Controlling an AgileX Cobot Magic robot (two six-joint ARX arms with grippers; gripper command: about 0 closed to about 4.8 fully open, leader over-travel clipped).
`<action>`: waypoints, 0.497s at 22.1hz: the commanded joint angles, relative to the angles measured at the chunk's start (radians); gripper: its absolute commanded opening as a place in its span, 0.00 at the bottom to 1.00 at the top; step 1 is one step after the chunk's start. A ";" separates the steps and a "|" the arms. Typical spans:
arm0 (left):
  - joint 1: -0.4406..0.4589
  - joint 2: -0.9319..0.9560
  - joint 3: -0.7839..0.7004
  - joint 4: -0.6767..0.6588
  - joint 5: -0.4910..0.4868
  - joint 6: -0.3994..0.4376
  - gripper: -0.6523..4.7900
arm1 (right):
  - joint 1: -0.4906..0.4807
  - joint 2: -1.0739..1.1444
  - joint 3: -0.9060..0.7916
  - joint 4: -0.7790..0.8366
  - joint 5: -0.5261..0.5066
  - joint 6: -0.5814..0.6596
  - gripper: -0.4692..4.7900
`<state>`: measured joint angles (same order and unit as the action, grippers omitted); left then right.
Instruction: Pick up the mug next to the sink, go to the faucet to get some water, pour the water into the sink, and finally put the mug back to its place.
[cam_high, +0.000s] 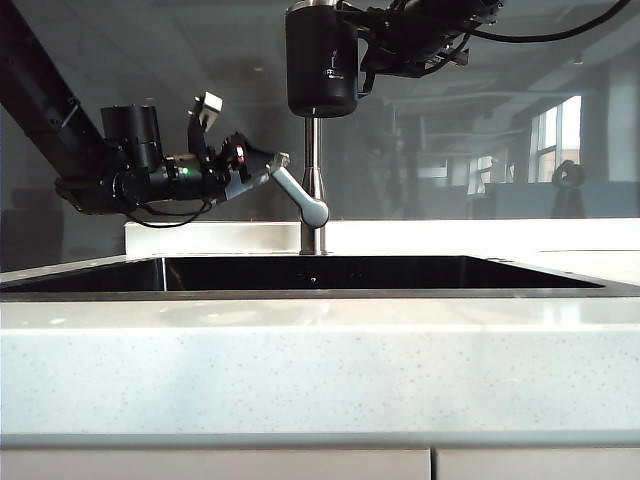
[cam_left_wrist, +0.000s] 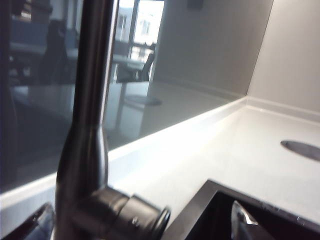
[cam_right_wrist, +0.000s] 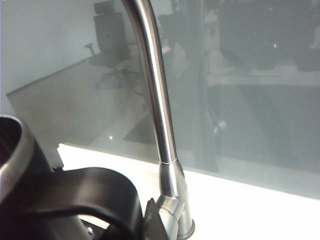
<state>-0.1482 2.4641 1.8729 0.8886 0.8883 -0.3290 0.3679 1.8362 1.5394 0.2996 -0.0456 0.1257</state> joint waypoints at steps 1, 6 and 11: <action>0.001 -0.007 0.006 -0.049 -0.034 0.043 0.96 | 0.001 -0.015 0.011 0.048 -0.002 0.009 0.09; 0.001 -0.007 0.006 -0.064 -0.151 0.068 0.96 | 0.001 -0.015 0.011 0.048 -0.002 0.009 0.09; 0.001 -0.007 0.006 -0.064 -0.152 0.068 0.96 | 0.001 -0.015 0.011 0.049 -0.002 0.009 0.09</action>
<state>-0.1501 2.4645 1.8729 0.8181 0.7479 -0.2623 0.3676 1.8366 1.5391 0.2966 -0.0456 0.1242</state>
